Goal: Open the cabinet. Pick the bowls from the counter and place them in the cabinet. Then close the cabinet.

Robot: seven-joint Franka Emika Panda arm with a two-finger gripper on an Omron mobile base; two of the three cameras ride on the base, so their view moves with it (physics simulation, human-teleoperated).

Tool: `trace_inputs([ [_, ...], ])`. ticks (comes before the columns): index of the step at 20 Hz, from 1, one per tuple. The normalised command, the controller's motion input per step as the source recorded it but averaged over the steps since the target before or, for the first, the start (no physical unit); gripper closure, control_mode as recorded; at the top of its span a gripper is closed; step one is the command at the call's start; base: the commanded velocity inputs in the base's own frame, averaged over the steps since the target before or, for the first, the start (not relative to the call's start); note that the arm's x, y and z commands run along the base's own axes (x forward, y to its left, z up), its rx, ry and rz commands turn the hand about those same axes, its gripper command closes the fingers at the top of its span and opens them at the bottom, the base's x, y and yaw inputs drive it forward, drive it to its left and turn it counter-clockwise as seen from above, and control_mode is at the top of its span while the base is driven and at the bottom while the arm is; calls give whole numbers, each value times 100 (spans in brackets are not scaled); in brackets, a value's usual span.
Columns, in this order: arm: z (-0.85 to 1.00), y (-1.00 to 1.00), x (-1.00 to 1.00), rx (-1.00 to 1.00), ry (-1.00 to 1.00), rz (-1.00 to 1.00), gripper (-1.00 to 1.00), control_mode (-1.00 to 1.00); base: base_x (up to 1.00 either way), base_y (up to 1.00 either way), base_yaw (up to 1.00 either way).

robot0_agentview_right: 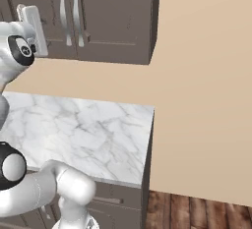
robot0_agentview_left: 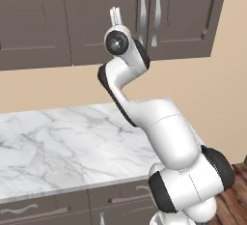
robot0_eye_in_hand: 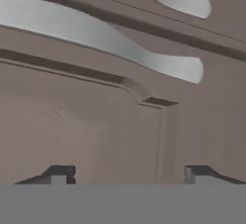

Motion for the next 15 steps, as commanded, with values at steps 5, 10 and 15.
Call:
trace_inputs([
  [5, -41, 0, 100, 17, -1, 53, -100, -100, 0, 0, 0],
  [10, -26, 0, 100, 12, -2, 40, -100, -100, 0, 0, 0],
  [15, -13, 0, 43, 1, -12, 20, -100, -100, 0, 0, 0],
])
